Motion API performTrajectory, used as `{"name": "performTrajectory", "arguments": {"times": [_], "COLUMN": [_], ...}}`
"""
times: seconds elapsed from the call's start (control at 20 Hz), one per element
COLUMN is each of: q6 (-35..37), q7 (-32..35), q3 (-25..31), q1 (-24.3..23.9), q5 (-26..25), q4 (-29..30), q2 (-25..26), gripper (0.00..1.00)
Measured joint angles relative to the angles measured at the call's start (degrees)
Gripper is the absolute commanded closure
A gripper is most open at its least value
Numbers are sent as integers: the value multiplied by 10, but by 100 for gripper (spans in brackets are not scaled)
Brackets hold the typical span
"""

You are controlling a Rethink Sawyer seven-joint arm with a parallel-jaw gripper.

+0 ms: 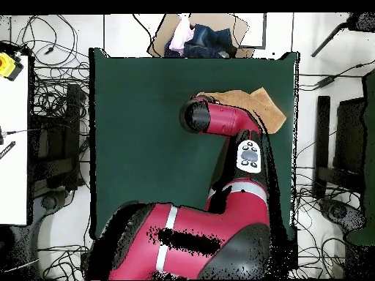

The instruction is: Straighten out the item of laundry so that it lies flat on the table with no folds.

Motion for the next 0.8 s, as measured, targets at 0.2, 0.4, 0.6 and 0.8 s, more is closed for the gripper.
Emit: {"name": "performTrajectory", "arguments": {"times": [0.2, 0.4, 0.6, 0.8], "q6": [0, 0, 2, 9], "q7": [0, 0, 0, 0], "q3": [0, -1, -1, -1], "q1": [0, 5, 8, 8], "q5": [0, 0, 0, 0], "q4": [-9, -28, -34, -37], "q2": [4, 15, 17, 17], "gripper": [100, 0, 0, 0]}}
